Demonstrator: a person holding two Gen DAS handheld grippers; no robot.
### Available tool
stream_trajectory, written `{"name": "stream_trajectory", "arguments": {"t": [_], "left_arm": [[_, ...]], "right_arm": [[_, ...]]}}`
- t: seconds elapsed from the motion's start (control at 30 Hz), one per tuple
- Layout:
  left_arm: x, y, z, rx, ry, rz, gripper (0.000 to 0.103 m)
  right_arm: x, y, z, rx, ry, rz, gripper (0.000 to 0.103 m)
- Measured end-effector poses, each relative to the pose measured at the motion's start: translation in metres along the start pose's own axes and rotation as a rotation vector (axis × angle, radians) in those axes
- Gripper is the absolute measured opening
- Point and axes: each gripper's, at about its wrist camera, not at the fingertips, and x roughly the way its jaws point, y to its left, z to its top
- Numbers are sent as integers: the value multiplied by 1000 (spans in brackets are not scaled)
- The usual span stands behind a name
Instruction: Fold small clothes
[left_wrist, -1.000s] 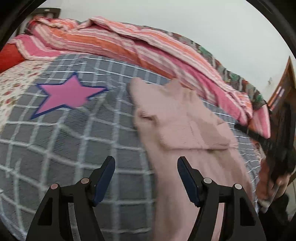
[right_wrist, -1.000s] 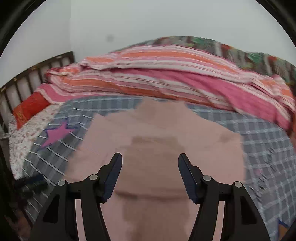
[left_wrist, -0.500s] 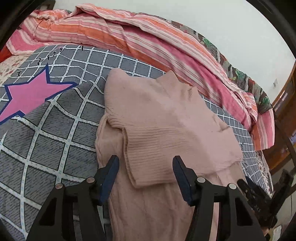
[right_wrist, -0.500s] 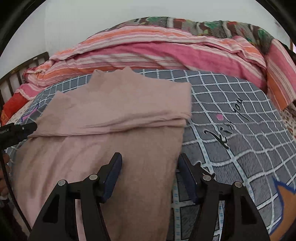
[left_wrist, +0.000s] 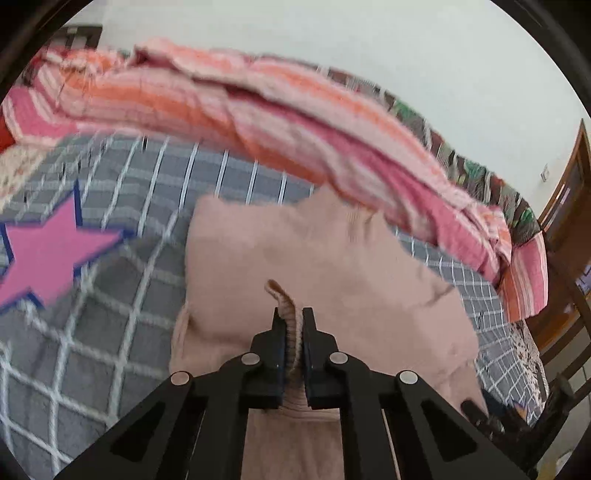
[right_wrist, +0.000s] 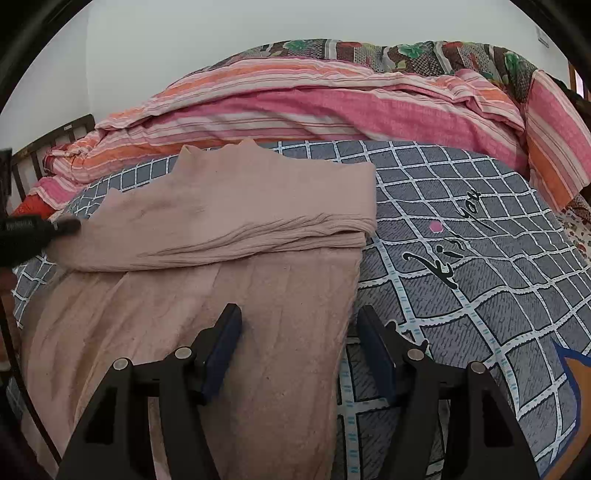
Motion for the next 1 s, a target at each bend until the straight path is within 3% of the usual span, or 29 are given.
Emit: {"name": "stream_trajectory", "arguments": {"t": [0.27,0.53,0.63,0.7,0.87,1.0], "left_arm": [[2,-13,57,42,-78,2,7],[59,19,23,61,92,196,11],[52,26,22,19,60,169,12],[48,24,23,33,37,192,12],[53,28,24,25,49,193,9],[49,28,19,22,67,187,13]], "right_arm": [[0,0,0,2,-1,2,65],[0,-1,-1,4,0,5,65],[0,-2,-1,5,1,5,66],[0,-1,-1,4,1,4,66],[1,-1,-1,9,0,5,66],[0,-1,-1,8,0,5,66]]}}
